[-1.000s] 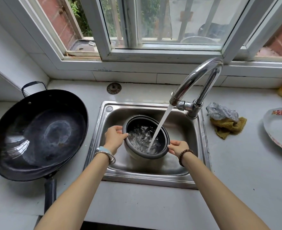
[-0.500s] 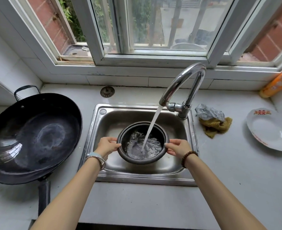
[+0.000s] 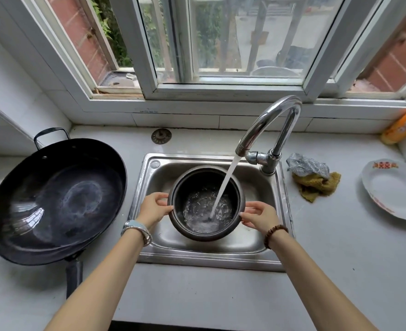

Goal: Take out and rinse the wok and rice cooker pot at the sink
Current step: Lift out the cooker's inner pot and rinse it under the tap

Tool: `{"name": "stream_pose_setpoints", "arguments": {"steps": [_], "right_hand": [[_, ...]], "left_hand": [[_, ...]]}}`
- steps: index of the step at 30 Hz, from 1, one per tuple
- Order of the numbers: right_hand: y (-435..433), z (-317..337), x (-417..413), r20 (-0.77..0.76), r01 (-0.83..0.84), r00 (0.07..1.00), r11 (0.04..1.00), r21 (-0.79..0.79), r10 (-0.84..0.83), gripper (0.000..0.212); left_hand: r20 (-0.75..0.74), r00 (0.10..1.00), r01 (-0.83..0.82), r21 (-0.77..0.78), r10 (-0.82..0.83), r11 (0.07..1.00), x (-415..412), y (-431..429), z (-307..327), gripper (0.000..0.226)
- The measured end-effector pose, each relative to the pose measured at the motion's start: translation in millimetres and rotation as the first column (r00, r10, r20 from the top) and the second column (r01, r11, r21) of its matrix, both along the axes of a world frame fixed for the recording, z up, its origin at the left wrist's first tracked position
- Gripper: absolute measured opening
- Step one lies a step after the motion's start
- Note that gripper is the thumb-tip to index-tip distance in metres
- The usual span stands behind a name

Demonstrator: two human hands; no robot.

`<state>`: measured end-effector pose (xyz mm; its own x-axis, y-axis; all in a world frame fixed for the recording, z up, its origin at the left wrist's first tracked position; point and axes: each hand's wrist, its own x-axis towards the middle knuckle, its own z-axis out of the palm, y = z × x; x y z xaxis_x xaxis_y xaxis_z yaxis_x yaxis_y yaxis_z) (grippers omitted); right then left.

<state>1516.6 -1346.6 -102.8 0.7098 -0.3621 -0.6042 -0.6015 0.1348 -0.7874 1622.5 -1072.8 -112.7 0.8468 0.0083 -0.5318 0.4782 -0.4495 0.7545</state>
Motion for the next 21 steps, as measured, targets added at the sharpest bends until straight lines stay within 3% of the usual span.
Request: {"name": "stream_pose_setpoints", "arguments": {"steps": [4, 9, 12, 16, 21], "right_hand": [[-3, 25, 4, 0.048, -0.022, 0.999, 0.999, 0.037, 0.020, 0.023], [-16, 25, 3, -0.078, -0.015, 0.997, 0.987, 0.159, 0.028, 0.016], [-15, 14, -1, -0.156, 0.060, 0.988, 0.972, 0.226, -0.025, 0.012], [-8, -8, -5, -0.214, 0.073, 0.976, 0.973, 0.219, -0.025, 0.023], [-2, -23, -8, -0.136, 0.014, 0.991, 0.993, 0.115, 0.002, 0.028]], "left_hand": [[-0.209, 0.978, -0.037, -0.129, 0.010, 0.991, -5, -2, -3, 0.033], [-0.284, 0.959, -0.060, -0.175, 0.008, 0.983, -2, -1, 0, 0.027], [-0.203, 0.979, -0.028, -0.166, -0.006, 0.986, 2, 2, 5, 0.032], [-0.034, 0.999, 0.023, -0.085, -0.026, 0.996, 6, 3, 10, 0.039], [0.106, 0.993, 0.051, -0.011, -0.049, 0.999, 3, 4, 20, 0.042]]}}
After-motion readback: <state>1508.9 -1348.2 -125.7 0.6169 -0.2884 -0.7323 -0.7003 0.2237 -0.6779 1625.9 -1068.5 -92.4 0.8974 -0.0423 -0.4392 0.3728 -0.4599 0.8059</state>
